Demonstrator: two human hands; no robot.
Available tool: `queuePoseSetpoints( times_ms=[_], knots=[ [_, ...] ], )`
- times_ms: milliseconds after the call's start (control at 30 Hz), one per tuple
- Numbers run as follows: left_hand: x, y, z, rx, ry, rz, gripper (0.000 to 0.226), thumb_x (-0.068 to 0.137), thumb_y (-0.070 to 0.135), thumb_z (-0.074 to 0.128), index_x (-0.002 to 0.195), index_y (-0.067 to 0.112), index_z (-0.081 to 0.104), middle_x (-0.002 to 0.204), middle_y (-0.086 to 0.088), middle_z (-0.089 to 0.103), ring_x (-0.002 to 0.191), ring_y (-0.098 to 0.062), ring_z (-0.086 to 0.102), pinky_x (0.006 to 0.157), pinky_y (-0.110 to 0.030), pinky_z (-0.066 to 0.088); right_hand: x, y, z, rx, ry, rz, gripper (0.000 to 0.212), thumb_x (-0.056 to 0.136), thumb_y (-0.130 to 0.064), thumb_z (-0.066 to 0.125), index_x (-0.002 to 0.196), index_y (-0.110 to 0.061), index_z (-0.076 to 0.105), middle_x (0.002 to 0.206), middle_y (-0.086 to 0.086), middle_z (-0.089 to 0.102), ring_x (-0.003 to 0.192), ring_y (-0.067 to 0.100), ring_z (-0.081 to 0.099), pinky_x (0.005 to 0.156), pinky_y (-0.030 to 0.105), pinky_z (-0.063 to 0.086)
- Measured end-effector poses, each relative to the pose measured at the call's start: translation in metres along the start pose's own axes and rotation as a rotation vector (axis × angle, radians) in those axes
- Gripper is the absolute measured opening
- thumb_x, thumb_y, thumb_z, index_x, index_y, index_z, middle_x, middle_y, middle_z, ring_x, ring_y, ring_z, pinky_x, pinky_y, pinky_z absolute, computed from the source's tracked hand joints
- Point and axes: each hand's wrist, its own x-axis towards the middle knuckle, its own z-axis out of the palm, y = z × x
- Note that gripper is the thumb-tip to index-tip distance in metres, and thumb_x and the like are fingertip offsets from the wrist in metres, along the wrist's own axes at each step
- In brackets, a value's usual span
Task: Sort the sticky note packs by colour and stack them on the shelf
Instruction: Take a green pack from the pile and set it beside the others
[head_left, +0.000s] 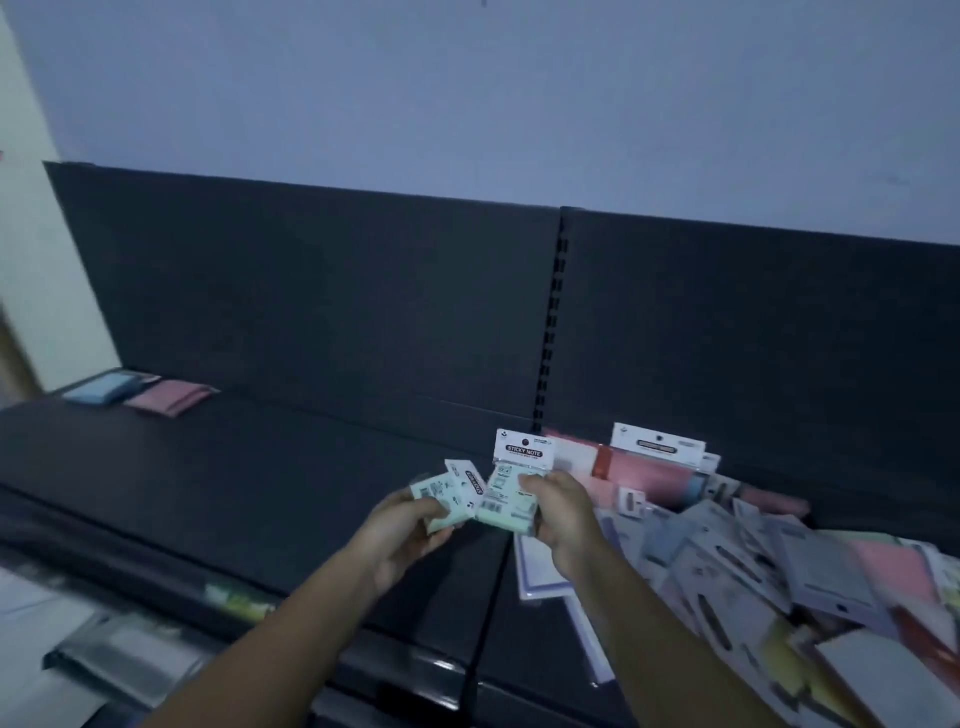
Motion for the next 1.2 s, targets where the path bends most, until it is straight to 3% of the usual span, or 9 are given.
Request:
queuePoseSetpoints(
  times_ms=[100, 233, 300, 433, 567, 733, 900, 1033, 1200],
  knots=[
    [-0.014, 0.018, -0.054, -0.046, 0.034, 0.092, 0.085, 0.084, -0.014, 0.048, 0.148, 0.023, 0.007, 0.104, -0.015, 0.064, 0.078, -0.028, 0.065, 0.065, -0.032, 0.052, -0.009, 0.01, 0.06, 0.044, -0.034, 0.038, 0.01, 0.09, -0.007, 0.055, 0.082, -0.013, 0.054, 0.079, 0.005, 0.066, 0.066, 0.017, 0.061, 0.044, 0.019, 0.045],
    [-0.04, 0.036, -0.124, -0.048, 0.049, 0.129, 0.042, 0.085, -0.01, 0.049, 0.12, 0.014, 0.045, 0.085, -0.007, 0.067, 0.064, -0.017, 0.065, 0.053, -0.021, 0.049, -0.027, 0.03, 0.133, 0.156, -0.113, 0.123, 0.009, 0.091, -0.006, 0.055, 0.085, -0.013, 0.058, 0.08, 0.005, 0.069, 0.069, 0.017, 0.066, 0.049, 0.025, 0.052],
    [-0.052, 0.041, -0.156, -0.07, 0.044, 0.118, 0.032, 0.082, -0.008, 0.059, 0.104, 0.013, 0.048, 0.077, -0.004, 0.068, 0.061, -0.011, 0.063, 0.052, -0.019, 0.049, -0.036, 0.04, 0.167, 0.217, -0.169, 0.151, 0.009, 0.091, -0.005, 0.053, 0.09, -0.011, 0.06, 0.082, 0.007, 0.07, 0.072, 0.02, 0.067, 0.054, 0.031, 0.055],
    [-0.065, 0.054, -0.204, 0.025, 0.121, 0.116, 0.044, 0.078, 0.001, 0.07, 0.115, 0.011, 0.05, 0.094, -0.002, 0.062, 0.079, -0.012, 0.057, 0.066, -0.023, 0.047, -0.046, 0.047, 0.223, 0.309, -0.22, 0.17, 0.01, 0.093, -0.005, 0.05, 0.097, -0.006, 0.059, 0.086, 0.012, 0.07, 0.074, 0.024, 0.067, 0.051, 0.033, 0.057],
    [-0.06, 0.062, -0.23, 0.016, 0.267, 0.118, 0.013, 0.082, 0.014, 0.07, 0.089, 0.017, 0.06, 0.071, 0.001, 0.056, 0.062, -0.012, 0.049, 0.061, -0.024, 0.043, -0.047, 0.053, 0.262, 0.34, -0.255, 0.173, 0.013, 0.093, -0.006, 0.051, 0.103, -0.006, 0.059, 0.091, 0.013, 0.07, 0.075, 0.023, 0.069, 0.057, 0.035, 0.058],
    [-0.043, 0.077, -0.262, 0.0, 0.404, 0.118, 0.018, 0.081, 0.032, 0.071, 0.087, 0.015, 0.066, 0.088, 0.0, 0.067, 0.091, -0.02, 0.06, 0.093, -0.033, 0.045, -0.035, 0.06, 0.316, 0.283, -0.309, 0.152, 0.012, 0.094, -0.008, 0.052, 0.104, -0.007, 0.059, 0.091, 0.01, 0.069, 0.074, 0.019, 0.067, 0.056, 0.03, 0.056],
    [-0.005, 0.107, -0.294, -0.088, 0.407, 0.122, 0.014, 0.087, 0.024, 0.065, 0.09, 0.011, 0.067, 0.082, -0.004, 0.072, 0.081, -0.02, 0.066, 0.069, -0.03, 0.051, 0.003, 0.068, 0.363, 0.187, -0.306, 0.149, 0.01, 0.093, -0.009, 0.054, 0.101, -0.01, 0.06, 0.089, 0.008, 0.07, 0.074, 0.02, 0.066, 0.065, 0.034, 0.055],
    [0.031, 0.139, -0.326, -0.061, 0.419, 0.124, 0.013, 0.09, 0.008, 0.057, 0.102, 0.006, 0.06, 0.091, -0.011, 0.07, 0.08, -0.021, 0.066, 0.059, -0.028, 0.051, 0.041, 0.07, 0.398, 0.027, -0.279, 0.124, 0.008, 0.092, -0.009, 0.054, 0.098, -0.008, 0.058, 0.081, 0.007, 0.068, 0.065, 0.018, 0.064, 0.058, 0.031, 0.05],
    [0.074, 0.172, -0.353, 0.092, 0.365, 0.163, 0.032, 0.088, -0.007, 0.046, 0.115, 0.01, 0.052, 0.101, -0.01, 0.068, 0.083, -0.021, 0.068, 0.058, -0.029, 0.056, 0.086, 0.069, 0.431, -0.023, -0.315, 0.113, 0.02, 0.091, 0.0, 0.042, 0.091, -0.007, 0.06, 0.079, 0.008, 0.067, 0.065, 0.02, 0.062, 0.058, 0.032, 0.046]
  ],
)
